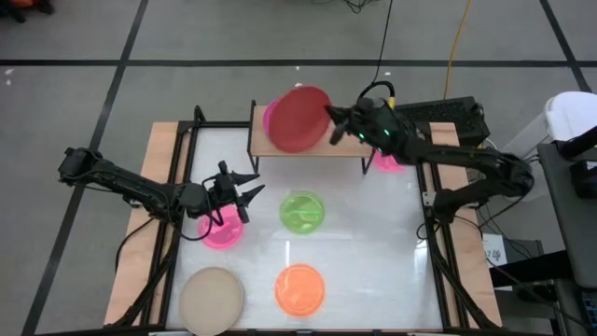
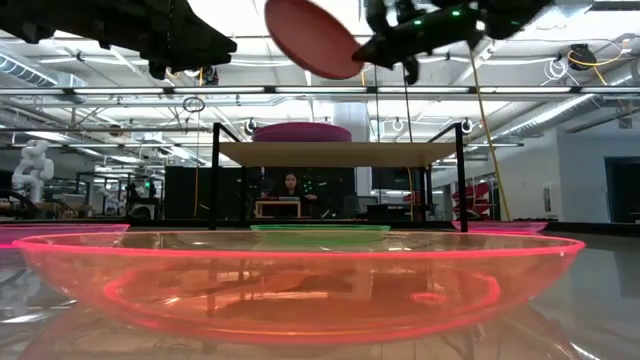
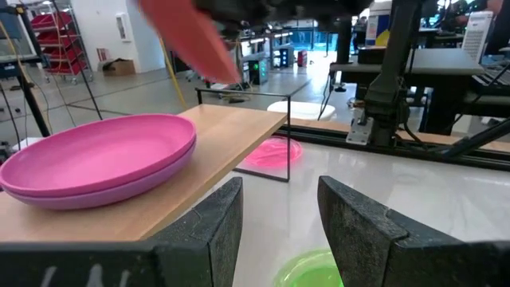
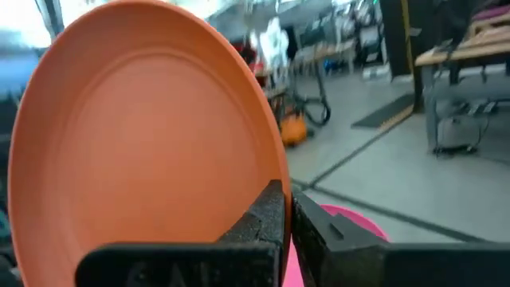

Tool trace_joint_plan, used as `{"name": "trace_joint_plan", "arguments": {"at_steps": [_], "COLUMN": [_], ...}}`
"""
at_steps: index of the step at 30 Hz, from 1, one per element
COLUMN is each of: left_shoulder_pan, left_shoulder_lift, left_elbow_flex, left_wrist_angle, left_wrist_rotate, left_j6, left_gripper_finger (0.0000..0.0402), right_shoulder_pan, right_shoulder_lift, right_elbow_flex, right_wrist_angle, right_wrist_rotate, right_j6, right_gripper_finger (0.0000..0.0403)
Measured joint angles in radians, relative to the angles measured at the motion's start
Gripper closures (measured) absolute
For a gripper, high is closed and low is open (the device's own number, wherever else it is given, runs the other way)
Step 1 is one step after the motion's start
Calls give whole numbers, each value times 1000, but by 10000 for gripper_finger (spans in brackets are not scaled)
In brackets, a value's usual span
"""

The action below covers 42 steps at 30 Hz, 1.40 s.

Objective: Place and stack plates onto a shelf
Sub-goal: Stack the orange plate on top of the pink plate on the shelf

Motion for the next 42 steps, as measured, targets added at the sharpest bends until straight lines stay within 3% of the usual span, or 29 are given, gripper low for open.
{"name": "trace_joint_plan", "arguments": {"at_steps": [6,11,15,29,36,42], "left_shoulder_pan": [0,0,-2,-1,12,46], "left_shoulder_lift": [0,0,0,0,0,0], "left_elbow_flex": [0,0,0,0,0,0], "left_wrist_angle": [-2,-17,-26,-25,-23,-25], "left_wrist_rotate": [0,9,9,10,10,10], "left_j6": [-4,-19,-26,-26,-21,-19], "left_gripper_finger": [231,231,231,231,231,231], "right_shoulder_pan": [-58,-94,-99,-101,-130,-161], "right_shoulder_lift": [118,144,144,144,151,199], "right_elbow_flex": [234,260,236,57,61,141], "right_wrist_angle": [-273,-328,-299,67,99,-19], "right_wrist_rotate": [-87,-84,-82,-53,72,-28], "right_j6": [-63,-72,-71,-70,-38,5], "right_gripper_finger": [400,394,392,392,392,392]}}
